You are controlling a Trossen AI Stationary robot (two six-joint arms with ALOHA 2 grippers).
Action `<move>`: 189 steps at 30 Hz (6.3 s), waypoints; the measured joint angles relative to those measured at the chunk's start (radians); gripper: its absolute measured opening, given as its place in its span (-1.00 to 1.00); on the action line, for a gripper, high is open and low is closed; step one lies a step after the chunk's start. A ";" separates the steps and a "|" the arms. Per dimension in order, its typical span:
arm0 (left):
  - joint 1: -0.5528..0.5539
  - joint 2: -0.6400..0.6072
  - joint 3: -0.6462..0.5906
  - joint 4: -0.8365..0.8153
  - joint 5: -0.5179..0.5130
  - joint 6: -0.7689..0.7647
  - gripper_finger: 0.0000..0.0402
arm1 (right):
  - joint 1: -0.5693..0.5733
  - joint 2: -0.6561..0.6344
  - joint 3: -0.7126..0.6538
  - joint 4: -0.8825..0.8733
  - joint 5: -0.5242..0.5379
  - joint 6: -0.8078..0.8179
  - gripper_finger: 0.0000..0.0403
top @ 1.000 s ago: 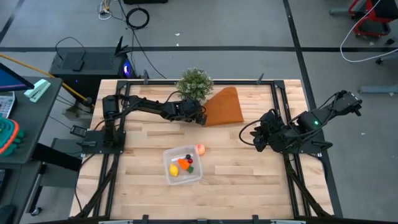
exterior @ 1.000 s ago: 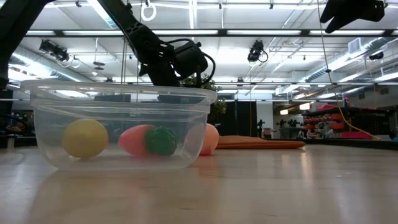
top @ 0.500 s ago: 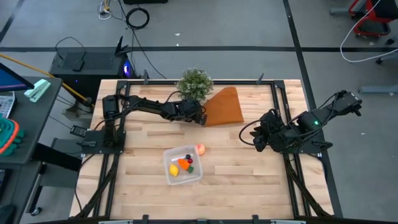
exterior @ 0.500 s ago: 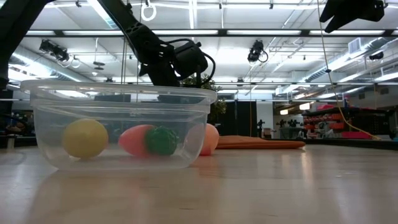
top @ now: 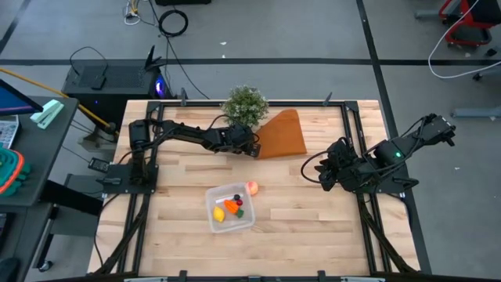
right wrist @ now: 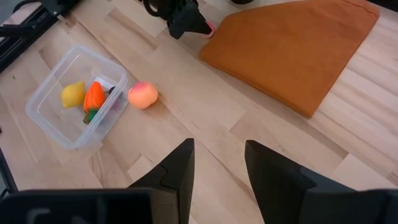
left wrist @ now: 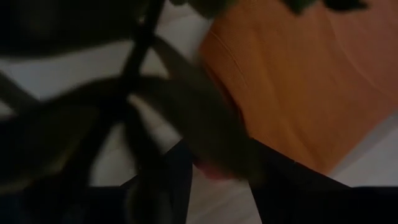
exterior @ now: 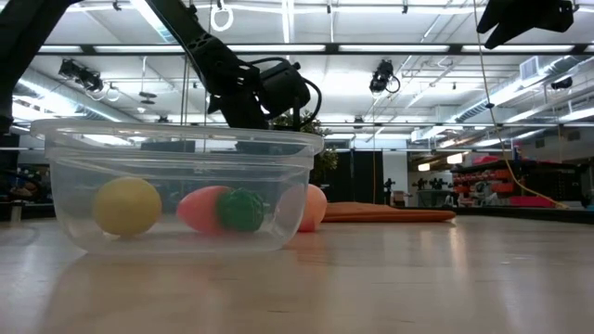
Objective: Pick and placing Produce into tupperware
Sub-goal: Put the small pink peach into the transparent bin, then put the big peach into the transparent bin
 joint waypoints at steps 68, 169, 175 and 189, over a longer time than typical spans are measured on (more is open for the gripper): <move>-0.540 -0.323 0.000 -0.588 0.163 0.090 -0.35 | 0.000 0.000 0.000 0.011 -0.004 -0.028 -0.44; -0.302 -0.402 0.441 -0.822 -0.065 0.525 -0.02 | -0.296 0.341 -0.378 0.996 -0.432 -0.707 0.16; -0.302 -0.530 0.385 -0.724 -0.188 0.548 -0.04 | -0.353 0.449 -0.363 1.137 -0.512 -0.824 0.13; -0.300 -0.843 -0.067 -0.316 -0.271 0.491 -0.12 | -0.457 0.628 -0.210 1.129 -0.701 -1.000 0.18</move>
